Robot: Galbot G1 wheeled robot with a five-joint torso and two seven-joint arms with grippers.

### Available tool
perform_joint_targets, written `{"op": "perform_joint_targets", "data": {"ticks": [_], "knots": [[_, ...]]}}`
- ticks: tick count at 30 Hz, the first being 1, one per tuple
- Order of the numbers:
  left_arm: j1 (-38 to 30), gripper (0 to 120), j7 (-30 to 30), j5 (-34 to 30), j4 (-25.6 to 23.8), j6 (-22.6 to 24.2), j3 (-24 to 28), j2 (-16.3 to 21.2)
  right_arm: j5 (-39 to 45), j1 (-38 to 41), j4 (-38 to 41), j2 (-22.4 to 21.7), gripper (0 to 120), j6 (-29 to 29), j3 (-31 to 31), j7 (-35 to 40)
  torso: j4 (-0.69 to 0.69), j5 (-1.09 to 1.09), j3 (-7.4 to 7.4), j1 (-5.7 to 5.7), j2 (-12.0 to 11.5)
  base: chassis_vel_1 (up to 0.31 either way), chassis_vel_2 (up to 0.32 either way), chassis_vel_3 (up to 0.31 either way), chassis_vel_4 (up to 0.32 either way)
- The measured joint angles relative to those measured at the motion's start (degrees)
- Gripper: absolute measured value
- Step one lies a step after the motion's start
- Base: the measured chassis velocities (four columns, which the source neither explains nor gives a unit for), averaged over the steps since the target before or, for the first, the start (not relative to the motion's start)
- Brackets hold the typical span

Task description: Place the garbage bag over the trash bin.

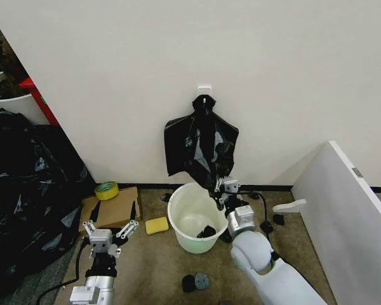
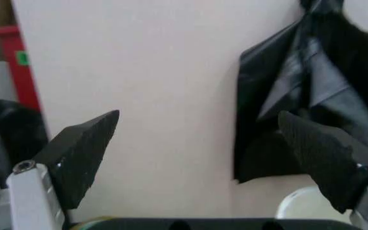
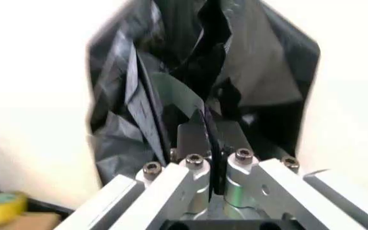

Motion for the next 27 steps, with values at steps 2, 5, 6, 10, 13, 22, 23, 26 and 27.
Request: {"op": "perform_joint_targets", "data": {"ticks": [2,5,6,10,13,22,23,26,27], "knots": [[-0.6,97,0.3,-1.2,-0.3,0.5,0.3,0.5,0.6,-0.5,0.6,-0.3,0,0.7,0.3,-0.9,0.00,0.00,0.00,0.00,0.0,0.000,0.000,0.000,0.000],[-5.1,97,3.1,-10.9,-1.4,3.0,2.4,5.4,3.0,-2.5,2.9,-1.8,0,3.3,1.6,-4.3,0.00,-0.01,0.00,0.00,0.0,0.000,0.000,0.000,0.000],[-6.9,97,4.0,-14.4,-1.5,3.6,3.1,7.1,3.1,-3.0,3.4,-2.1,0,3.8,1.9,-5.1,-0.02,-0.01,0.00,0.00,0.0,0.000,0.000,0.000,0.000],[-13.0,97,6.6,-24.0,-0.5,5.4,5.5,12.4,3.1,-4.3,4.6,-2.6,0,4.3,2.4,-5.9,-0.01,0.00,0.00,0.00,0.0,0.000,0.000,0.000,0.000],[-17.5,97,8.0,-30.5,1.3,6.7,7.6,15.8,3.2,-4.1,4.8,-2.7,0,4.3,2.1,-6.0,-0.04,-0.01,0.00,0.00,0.0,0.000,0.000,0.000,0.000],[-29.2,92,7.9,-40.1,8.9,10.5,16.9,15.3,3.6,-2.6,4.7,-2.6,0,4.2,0.0,-5.9,-0.02,0.00,0.01,0.00,0.0,0.000,0.000,0.000,0.000],[-29.2,92,7.9,-40.1,8.9,10.5,16.9,15.3,3.6,-2.6,4.7,-2.6,0,4.2,0.0,-5.9,-0.02,0.00,0.01,0.00,0.0,0.000,0.000,0.000,0.000],[-33.9,90,7.7,-43.4,11.2,11.6,20.9,13.6,3.6,-3.0,5.1,-2.9,0,4.0,0.5,-5.6,-0.01,0.01,0.00,0.00,0.0,0.000,0.000,0.000,0.000],[-35.4,90,7.6,-44.2,12.0,11.7,22.0,13.3,3.6,-3.0,5.2,-2.9,0,3.9,0.7,-5.6,-0.02,0.01,0.00,0.00,0.0,0.000,0.000,0.000,0.000]]}}
